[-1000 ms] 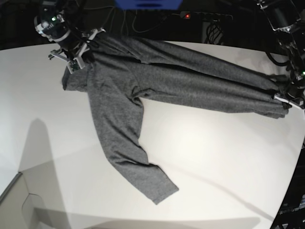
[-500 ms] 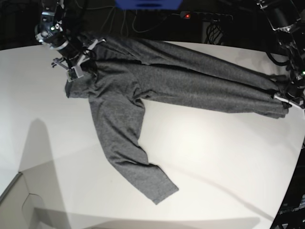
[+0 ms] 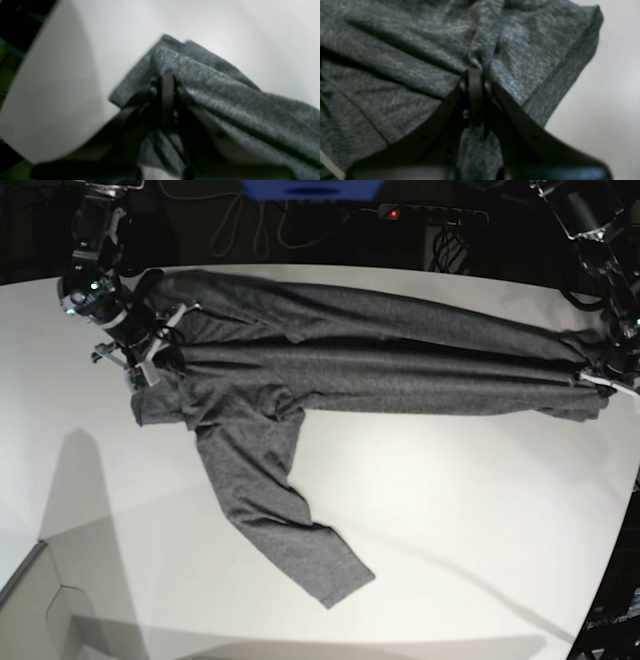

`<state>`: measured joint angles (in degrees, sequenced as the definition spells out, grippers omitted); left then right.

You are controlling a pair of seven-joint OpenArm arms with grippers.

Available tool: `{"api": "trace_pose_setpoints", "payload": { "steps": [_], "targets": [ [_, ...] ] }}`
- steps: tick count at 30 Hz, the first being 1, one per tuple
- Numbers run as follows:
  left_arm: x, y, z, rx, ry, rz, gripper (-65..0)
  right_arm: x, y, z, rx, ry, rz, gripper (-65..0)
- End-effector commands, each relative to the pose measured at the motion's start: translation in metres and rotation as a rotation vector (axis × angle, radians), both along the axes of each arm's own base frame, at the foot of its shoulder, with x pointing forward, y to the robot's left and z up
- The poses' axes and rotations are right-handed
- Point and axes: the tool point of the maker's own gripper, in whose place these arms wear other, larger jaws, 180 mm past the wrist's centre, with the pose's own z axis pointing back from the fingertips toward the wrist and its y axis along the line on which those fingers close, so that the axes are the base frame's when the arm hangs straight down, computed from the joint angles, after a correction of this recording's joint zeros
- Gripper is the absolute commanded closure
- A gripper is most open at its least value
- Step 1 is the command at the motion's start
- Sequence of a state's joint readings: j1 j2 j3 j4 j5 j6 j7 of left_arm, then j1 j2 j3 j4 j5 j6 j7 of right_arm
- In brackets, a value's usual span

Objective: Layout the t-shirt on the table in an organized manner, then fold the t-shirt properly
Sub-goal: 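Lower the folded edge with both grippers and smooth it along the collar, then grasp the hanging sleeve with the right gripper and lift it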

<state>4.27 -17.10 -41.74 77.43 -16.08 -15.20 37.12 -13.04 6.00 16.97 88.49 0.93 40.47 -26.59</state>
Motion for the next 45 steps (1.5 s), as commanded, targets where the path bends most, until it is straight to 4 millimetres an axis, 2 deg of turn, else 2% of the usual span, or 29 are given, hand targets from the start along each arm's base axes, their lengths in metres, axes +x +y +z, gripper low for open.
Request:
{"api": "trace_pose_setpoints", "payload": {
  "steps": [1, 8, 22, 24, 26, 29, 32, 37, 45],
  "targets": [
    [0.007, 0.010, 0.017, 0.033, -0.048, 0.007, -0.2, 0.000, -0.011, -0.004, -0.047, 0.026, -0.001, 0.0],
    [-0.001, 0.008, 0.010, 0.031, -0.026, 0.005, -0.2, 0.005, -0.011, -0.004, -0.044, 0.024, 0.001, 0.0],
    [0.002, 0.007, 0.011, 0.029, -0.029, 0.002, -0.6, 0.001, -0.011, -0.007, -0.045, 0.037, 0.003, 0.0],
    [0.002, 0.007, 0.011, 0.031, -0.028, 0.002, -2.7, 0.001, -0.011, -0.007, -0.046, 0.037, 0.003, -1.2],
    [0.002, 0.007, 0.011, 0.031, -0.028, 0.003, -9.7, 0.001, -0.011, -0.006, -0.049, 0.034, 0.004, -6.3],
    [0.000, 0.007, 0.011, 0.032, -0.025, 0.004, -22.8, -0.001, -0.018, 0.002, -0.080, 0.018, 0.014, -15.2],
    [0.000, 0.007, 0.011, 0.032, -0.025, 0.004, -28.2, 0.003, -0.018, 0.019, -0.106, -0.021, 0.024, -21.0],
    [0.002, 0.007, 0.011, 0.031, -0.028, 0.005, -28.8, 0.004, -0.019, 0.047, -0.161, -0.074, 0.040, -25.6],
    [0.000, 0.009, 0.011, 0.029, -0.026, 0.010, -28.9, 0.003, -0.013, 0.074, -0.192, -0.139, 0.057, -29.6]
  ]
}}
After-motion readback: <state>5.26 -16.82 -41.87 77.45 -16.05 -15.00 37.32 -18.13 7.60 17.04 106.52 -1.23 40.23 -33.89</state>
